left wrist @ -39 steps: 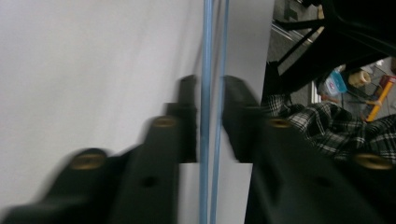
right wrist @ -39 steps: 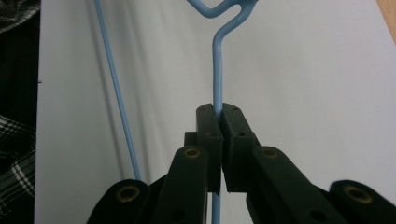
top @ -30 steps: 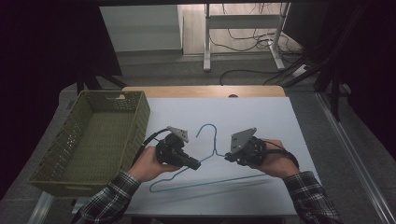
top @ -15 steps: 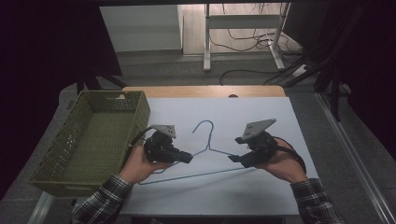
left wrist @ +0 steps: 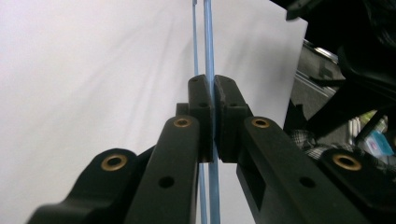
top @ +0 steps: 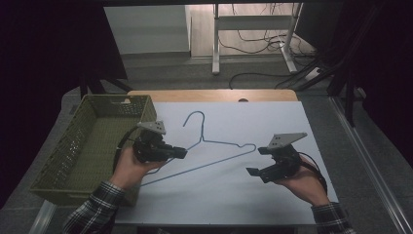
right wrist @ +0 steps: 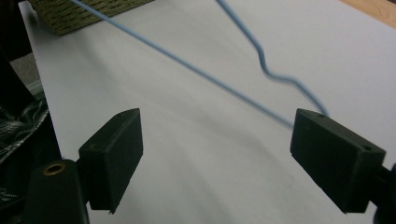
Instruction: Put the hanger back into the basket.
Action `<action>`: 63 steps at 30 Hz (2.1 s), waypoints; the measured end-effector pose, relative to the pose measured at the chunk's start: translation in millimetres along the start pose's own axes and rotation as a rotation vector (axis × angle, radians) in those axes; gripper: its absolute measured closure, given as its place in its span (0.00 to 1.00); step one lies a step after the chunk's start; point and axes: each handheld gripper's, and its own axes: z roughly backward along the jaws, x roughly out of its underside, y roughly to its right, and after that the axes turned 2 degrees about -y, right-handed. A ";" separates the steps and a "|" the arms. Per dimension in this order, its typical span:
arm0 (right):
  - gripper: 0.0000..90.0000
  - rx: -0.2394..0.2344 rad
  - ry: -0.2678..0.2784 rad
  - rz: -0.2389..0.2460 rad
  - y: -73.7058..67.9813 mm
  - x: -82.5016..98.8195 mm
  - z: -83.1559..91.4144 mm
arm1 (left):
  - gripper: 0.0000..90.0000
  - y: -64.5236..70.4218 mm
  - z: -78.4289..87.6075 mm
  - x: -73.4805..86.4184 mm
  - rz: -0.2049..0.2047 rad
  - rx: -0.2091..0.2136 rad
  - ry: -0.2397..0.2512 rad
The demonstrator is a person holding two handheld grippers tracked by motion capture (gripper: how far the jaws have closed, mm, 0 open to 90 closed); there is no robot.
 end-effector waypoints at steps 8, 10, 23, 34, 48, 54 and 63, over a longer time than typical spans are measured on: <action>0.17 0.020 0.019 -0.009 -7.2 12.0 -2.4 | 0.97 -8.3 41.4 7.6 0.019 -0.092 0.067; 0.17 0.020 0.031 -0.016 -9.2 13.2 -2.1 | 0.97 -11.7 53.1 11.1 0.031 -0.123 0.079; 0.13 0.020 0.028 -0.034 -18.6 27.2 -7.5 | 0.97 -33.1 117.5 50.9 0.126 -0.298 0.159; 0.12 0.023 0.023 -0.045 -21.3 36.6 -5.9 | 0.97 -43.9 154.0 88.0 0.190 -0.398 0.213; 0.12 0.034 0.017 -0.076 -18.8 47.5 -0.6 | 0.97 -61.4 183.5 132.8 0.248 -0.538 0.246; 0.12 0.029 0.009 -0.080 -18.7 49.1 -1.5 | 0.97 -72.0 185.4 149.3 0.264 -0.569 0.246; 0.12 0.025 -0.001 -0.073 -18.4 49.5 -3.7 | 0.97 -88.5 171.7 167.5 0.281 -0.561 0.232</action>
